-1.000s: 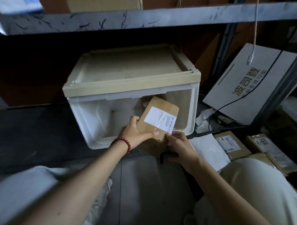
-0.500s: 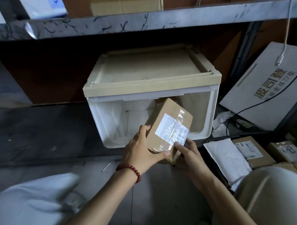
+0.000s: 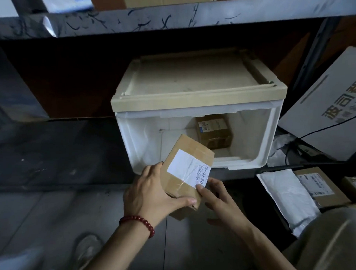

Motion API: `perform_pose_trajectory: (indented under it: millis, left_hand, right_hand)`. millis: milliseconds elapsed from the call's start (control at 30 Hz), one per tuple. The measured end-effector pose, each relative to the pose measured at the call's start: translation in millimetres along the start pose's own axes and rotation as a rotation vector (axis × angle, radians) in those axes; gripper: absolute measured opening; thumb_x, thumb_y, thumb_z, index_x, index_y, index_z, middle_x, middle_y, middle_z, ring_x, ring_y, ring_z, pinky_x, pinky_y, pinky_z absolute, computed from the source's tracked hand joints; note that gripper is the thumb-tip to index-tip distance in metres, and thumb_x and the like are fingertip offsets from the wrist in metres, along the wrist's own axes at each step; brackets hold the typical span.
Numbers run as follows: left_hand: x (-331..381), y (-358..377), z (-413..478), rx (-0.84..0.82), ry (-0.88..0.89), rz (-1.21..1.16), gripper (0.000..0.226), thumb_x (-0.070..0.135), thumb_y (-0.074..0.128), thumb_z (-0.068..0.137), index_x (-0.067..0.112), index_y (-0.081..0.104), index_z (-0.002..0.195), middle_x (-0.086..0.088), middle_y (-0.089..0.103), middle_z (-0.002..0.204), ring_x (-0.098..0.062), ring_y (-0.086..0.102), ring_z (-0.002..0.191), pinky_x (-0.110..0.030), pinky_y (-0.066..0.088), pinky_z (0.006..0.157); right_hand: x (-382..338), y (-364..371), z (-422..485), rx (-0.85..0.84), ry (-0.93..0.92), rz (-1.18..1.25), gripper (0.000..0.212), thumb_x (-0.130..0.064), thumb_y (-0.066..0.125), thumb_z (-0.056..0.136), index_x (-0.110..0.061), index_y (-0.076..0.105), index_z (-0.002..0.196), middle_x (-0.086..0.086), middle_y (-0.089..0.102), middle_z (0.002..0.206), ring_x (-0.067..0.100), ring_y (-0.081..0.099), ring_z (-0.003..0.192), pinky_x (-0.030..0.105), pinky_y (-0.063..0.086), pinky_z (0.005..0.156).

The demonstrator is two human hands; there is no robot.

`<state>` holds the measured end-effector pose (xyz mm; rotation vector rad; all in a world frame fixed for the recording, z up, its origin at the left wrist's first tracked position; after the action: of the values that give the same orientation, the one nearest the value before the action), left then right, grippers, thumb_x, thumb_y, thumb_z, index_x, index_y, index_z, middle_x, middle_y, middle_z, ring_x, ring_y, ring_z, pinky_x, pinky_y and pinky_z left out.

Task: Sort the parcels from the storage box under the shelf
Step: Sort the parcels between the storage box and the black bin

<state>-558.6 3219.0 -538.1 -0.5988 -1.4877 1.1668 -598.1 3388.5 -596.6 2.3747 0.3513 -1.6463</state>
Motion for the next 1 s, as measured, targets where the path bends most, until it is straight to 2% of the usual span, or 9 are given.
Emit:
perform_pose_trajectory:
  millis: [133,267,400,500,600,633,733,833,1000]
  left_hand:
    - [-3,2,-1,-0.021,-0.063,0.03,0.122,0.088,0.062,0.023,0.042,0.031,0.131,0.018,0.05,0.13,-0.012,0.054,0.114,-0.029,0.046,0.084]
    - [-12,18,-10,-0.085,-0.176,-0.073,0.134,0.084,0.062,0.026,0.035,0.011,0.139,0.012,0.037,0.134,-0.014,0.049,0.116,-0.027,0.044,0.079]
    - [-19,24,-14,-0.078,-0.285,-0.282,0.13,0.083,0.06,0.029,0.035,0.017,0.142,0.01,0.043,0.132,-0.014,0.049,0.116,-0.026,0.042,0.082]
    - [-16,25,-11,-0.124,-0.288,-0.431,0.125,0.075,0.06,0.027,0.035,0.025,0.14,0.011,0.048,0.132,-0.014,0.049,0.117,-0.029,0.044,0.09]
    - [-8,25,-12,-0.163,-0.239,-0.505,0.118,0.072,0.06,0.029,0.042,0.024,0.138,0.012,0.047,0.133,-0.013,0.048,0.117,-0.027,0.041,0.09]
    - [-6,24,-12,-0.18,-0.221,-0.515,0.115,0.071,0.06,0.03,0.046,0.023,0.136,0.013,0.045,0.134,-0.012,0.047,0.117,-0.027,0.04,0.09]
    - [-3,19,-10,-0.232,-0.166,-0.526,0.11,0.07,0.059,0.033,0.053,0.02,0.135,0.011,0.04,0.136,-0.01,0.043,0.116,-0.025,0.037,0.089]
    - [-2,17,-7,-0.245,-0.135,-0.515,0.108,0.068,0.058,0.036,0.054,0.019,0.136,0.011,0.037,0.138,-0.009,0.04,0.119,-0.025,0.034,0.09]
    - [-7,23,-5,-0.237,-0.148,-0.493,0.098,0.067,0.067,0.045,0.055,0.015,0.127,0.014,0.04,0.129,-0.012,0.044,0.113,-0.027,0.039,0.084]
  right_hand:
    - [2,6,-5,-0.02,0.0,-0.034,0.026,-0.048,0.061,0.087,-0.053,0.049,0.109,-0.021,0.049,0.127,0.012,0.05,0.115,0.044,0.051,0.081]
    - [-4,12,-4,-0.039,-0.056,-0.097,0.027,-0.044,0.058,0.091,-0.053,0.048,0.114,-0.019,0.047,0.13,0.0,0.05,0.106,0.031,0.05,0.071]
    - [-8,16,1,-0.064,-0.121,-0.127,0.03,-0.042,0.056,0.092,-0.052,0.05,0.12,-0.013,0.042,0.139,0.008,0.041,0.128,0.028,0.044,0.092]
    - [-7,13,7,-0.015,-0.136,-0.088,0.029,-0.038,0.057,0.092,-0.048,0.052,0.119,-0.003,0.046,0.139,0.013,0.044,0.128,0.033,0.039,0.108]
    - [-8,3,9,0.065,-0.103,0.015,0.035,-0.029,0.058,0.093,-0.04,0.043,0.124,-0.001,0.054,0.126,0.001,0.055,0.105,0.01,0.045,0.086]
    - [-8,0,10,0.071,-0.072,0.081,0.04,-0.028,0.059,0.092,-0.039,0.039,0.126,0.002,0.058,0.12,0.001,0.057,0.098,0.013,0.048,0.085]
    - [-8,-5,11,0.067,-0.016,0.209,0.051,-0.027,0.063,0.089,-0.038,0.034,0.129,0.005,0.062,0.115,0.015,0.061,0.106,0.046,0.045,0.102]
    - [-7,-4,12,0.069,-0.026,0.243,0.052,-0.025,0.064,0.089,-0.026,0.04,0.134,-0.008,0.062,0.117,0.011,0.061,0.107,0.05,0.044,0.104]
    - [0,-9,17,0.058,-0.027,0.259,0.058,-0.021,0.072,0.08,-0.019,0.045,0.13,-0.002,0.061,0.126,0.019,0.06,0.115,0.052,0.046,0.101]
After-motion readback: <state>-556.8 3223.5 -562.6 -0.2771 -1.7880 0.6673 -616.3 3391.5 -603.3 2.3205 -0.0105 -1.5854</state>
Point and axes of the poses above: each hand's wrist, its own z-axis towards the middle knuckle, its own y-axis out of the palm, x = y × z, the point moved 2 cm from there along z, towards the middle knuckle
